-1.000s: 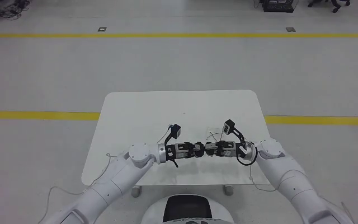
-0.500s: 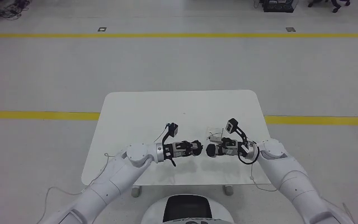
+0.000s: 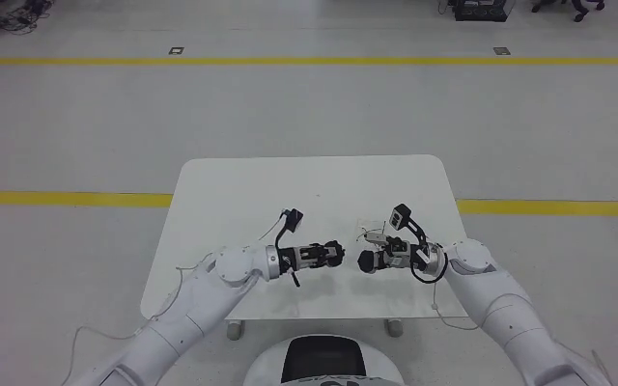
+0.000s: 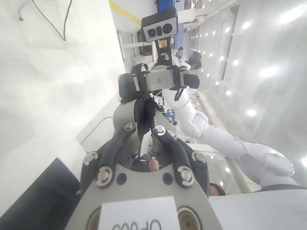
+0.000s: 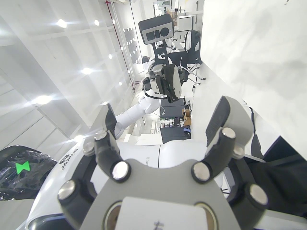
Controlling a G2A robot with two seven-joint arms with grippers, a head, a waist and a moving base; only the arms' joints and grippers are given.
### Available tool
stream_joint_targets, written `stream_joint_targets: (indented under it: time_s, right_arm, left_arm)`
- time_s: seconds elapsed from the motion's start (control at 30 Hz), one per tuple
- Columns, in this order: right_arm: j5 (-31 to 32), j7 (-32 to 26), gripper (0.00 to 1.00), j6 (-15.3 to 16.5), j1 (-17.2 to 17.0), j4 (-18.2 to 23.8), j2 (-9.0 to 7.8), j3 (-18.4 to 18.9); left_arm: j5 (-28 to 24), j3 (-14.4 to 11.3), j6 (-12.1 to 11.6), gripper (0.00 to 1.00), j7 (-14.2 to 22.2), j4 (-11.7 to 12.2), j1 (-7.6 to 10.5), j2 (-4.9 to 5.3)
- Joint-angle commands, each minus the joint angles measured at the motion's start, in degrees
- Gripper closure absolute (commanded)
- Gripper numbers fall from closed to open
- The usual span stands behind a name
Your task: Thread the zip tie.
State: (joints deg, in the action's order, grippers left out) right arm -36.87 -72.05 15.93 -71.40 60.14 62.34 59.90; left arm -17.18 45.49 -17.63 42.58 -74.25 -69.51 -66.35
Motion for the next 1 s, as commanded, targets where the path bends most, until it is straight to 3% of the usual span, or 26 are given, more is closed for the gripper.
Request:
stream_joint_targets:
  time_s: [0.0,0.17,0.3,0.7,0.97]
  right_arm:
    - [0.0,0.0,0.0,0.0,0.0,0.0,0.0,0.0]
    - [0.0,0.0,0.0,0.0,0.0,0.0,0.0,0.0]
    - [0.0,0.0,0.0,0.0,0.0,0.0,0.0,0.0]
    - [0.0,0.0,0.0,0.0,0.0,0.0,0.0,0.0]
    - [16.6,9.6,0.0,-4.9,3.0,6.9,-1.45,1.9]
  left_arm:
    - [1.4,0.9,-0.6,1.0,0.5,-1.0,-0.57,0.55]
    - [1.6,2.9,-1.2,1.0,4.6,-2.9,-0.64,1.61]
    - [1.2,3.9,-1.0,1.0,8.4,-3.9,1.21,2.05]
    - [1.2,3.9,-1.0,1.0,8.4,-3.9,1.21,2.05]
    - [1.2,3.9,-1.0,1.0,8.4,-3.9,1.21,2.05]
